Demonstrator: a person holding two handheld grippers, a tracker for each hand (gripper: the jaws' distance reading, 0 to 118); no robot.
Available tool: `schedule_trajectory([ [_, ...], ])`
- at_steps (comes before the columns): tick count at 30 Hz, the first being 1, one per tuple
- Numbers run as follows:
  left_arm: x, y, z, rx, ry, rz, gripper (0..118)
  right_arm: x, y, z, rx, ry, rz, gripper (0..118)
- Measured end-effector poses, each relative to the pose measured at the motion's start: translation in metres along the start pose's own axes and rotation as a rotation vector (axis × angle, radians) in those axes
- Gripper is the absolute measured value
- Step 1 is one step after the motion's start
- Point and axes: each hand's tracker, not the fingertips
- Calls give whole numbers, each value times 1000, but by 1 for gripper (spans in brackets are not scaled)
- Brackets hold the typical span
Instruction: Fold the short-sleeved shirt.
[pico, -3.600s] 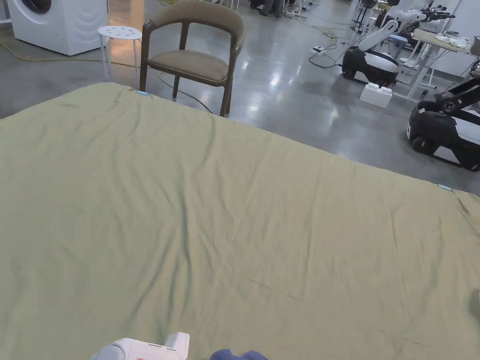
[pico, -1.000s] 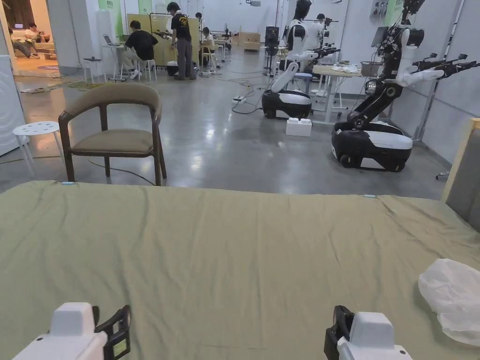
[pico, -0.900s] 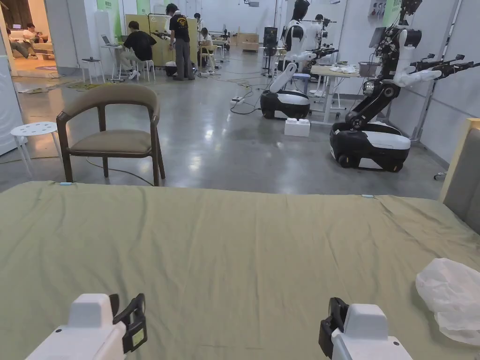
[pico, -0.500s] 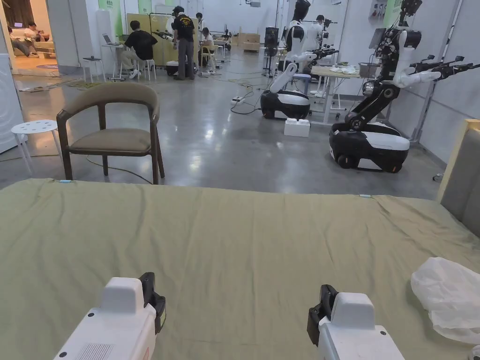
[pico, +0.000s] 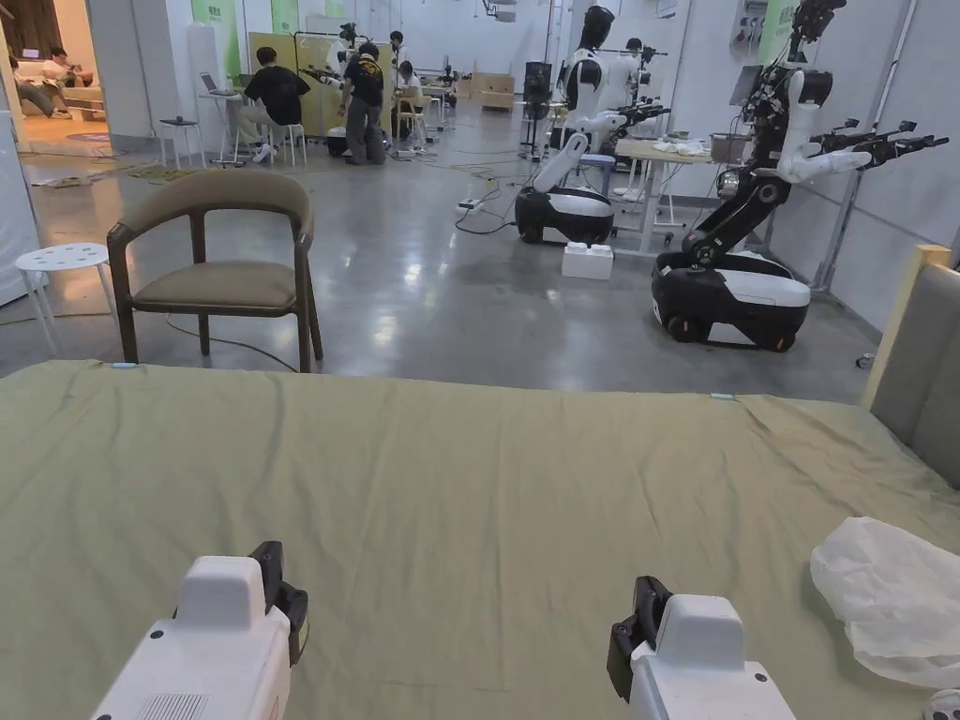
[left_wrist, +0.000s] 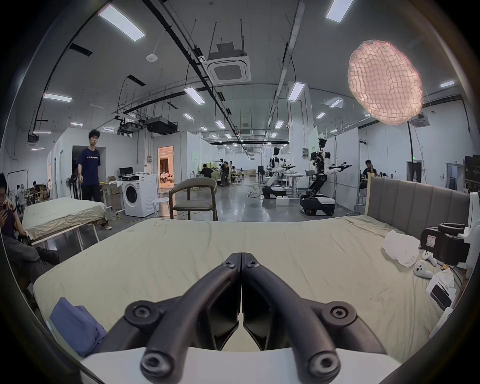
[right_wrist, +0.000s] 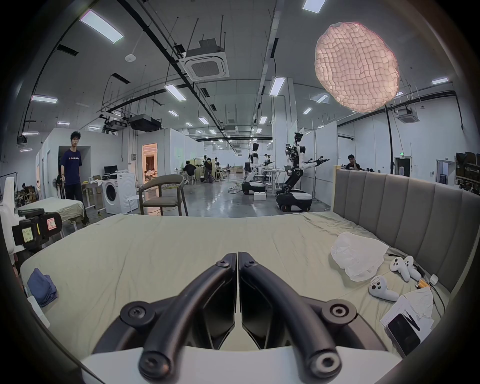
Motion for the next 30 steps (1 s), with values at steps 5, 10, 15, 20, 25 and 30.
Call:
schedule_trajectory([
  [5,-2,0,0,-5,7,5,0,1,0,-1,-5,-4,-9,0],
  [10,-4,1,-2,-10,6,-1,8,1,0,-2,-8,-1,-4,3],
  [15,-7,0,-5,-21,13,14,75,2,-1,-4,-10,-26,12,75],
  [20,-8,-2,-6,-11,34,-8,86,4,-2,-6,3,-57,9,78],
  [25,-10,-3,-7,-24,25,-7,93,8,0,-10,6,-47,-22,86],
  [30,-14,-3,-7,-20,16,21,101,9,-1,-14,5,-22,-22,91],
])
